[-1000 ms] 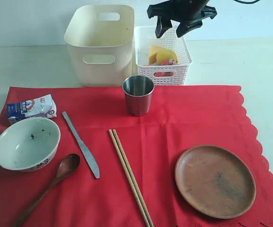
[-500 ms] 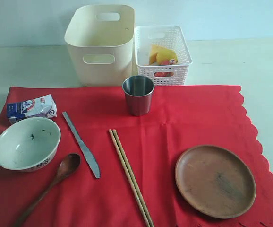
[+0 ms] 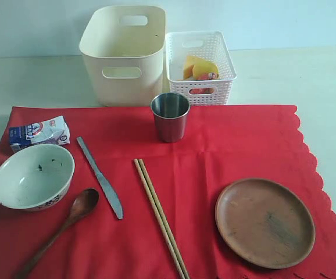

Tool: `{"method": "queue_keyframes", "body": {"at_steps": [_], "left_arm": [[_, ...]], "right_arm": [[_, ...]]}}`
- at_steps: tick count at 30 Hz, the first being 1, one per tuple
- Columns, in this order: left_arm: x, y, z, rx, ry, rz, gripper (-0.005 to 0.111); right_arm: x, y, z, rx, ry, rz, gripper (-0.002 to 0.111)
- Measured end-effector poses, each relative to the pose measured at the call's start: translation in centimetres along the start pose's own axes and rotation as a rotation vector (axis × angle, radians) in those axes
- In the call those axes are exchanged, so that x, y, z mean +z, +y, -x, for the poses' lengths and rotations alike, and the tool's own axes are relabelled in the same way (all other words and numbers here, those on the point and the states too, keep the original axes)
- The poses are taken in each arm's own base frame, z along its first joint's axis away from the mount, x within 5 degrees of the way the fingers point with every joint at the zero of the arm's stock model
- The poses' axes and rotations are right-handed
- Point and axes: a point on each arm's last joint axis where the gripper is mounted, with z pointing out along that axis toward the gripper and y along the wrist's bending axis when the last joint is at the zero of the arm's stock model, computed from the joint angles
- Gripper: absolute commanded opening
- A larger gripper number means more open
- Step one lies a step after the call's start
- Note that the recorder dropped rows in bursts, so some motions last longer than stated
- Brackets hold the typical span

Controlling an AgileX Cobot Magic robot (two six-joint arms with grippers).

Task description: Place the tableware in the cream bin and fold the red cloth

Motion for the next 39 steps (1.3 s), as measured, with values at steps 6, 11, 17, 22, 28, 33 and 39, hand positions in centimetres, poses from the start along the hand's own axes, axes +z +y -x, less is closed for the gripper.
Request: {"method": "queue_keyframes", "body": {"at_steps": [6, 11, 17, 22, 28, 33, 39], "left_arm": [[0.0, 0.0, 0.0, 0.0, 0.0, 0.0, 0.0], [0.0, 0.0, 0.0, 0.0, 0.0, 0.0, 0.0], [0.2, 0.0, 0.4, 0.001, 0.029, 0.001, 0.0], [0.4, -0.1, 1.9, 0.003, 0.065, 0.001, 0.0], [1.1, -0.1, 3.7, 0.005, 0.125, 0.003, 0.0], [2.1, -0.2, 5.2, 0.007, 0.18, 0.004, 0.0], [3.3, -0.6, 7.6, 0.02, 0.21, -0.025, 0.0]], "right_arm": [[-8.6, 1.9, -0.2, -0.077, -0.171, -0.002, 0.054], [-15.9, 3.3, -1.9, -0.131, -0.314, -0.031, 0.053], [-20.0, 3.0, -6.9, -0.158, -0.308, -0.158, 0.046], [-20.9, 2.8, -10.7, -0.162, -0.271, -0.198, 0.039], [-21.3, 2.4, -14.6, -0.175, -0.291, -0.25, 0.02], [-21.4, 2.3, -17.8, -0.186, -0.356, -0.26, 0.005], [-20.6, 2.1, -21.2, -0.19, -0.4, -0.261, 0.0]]}}
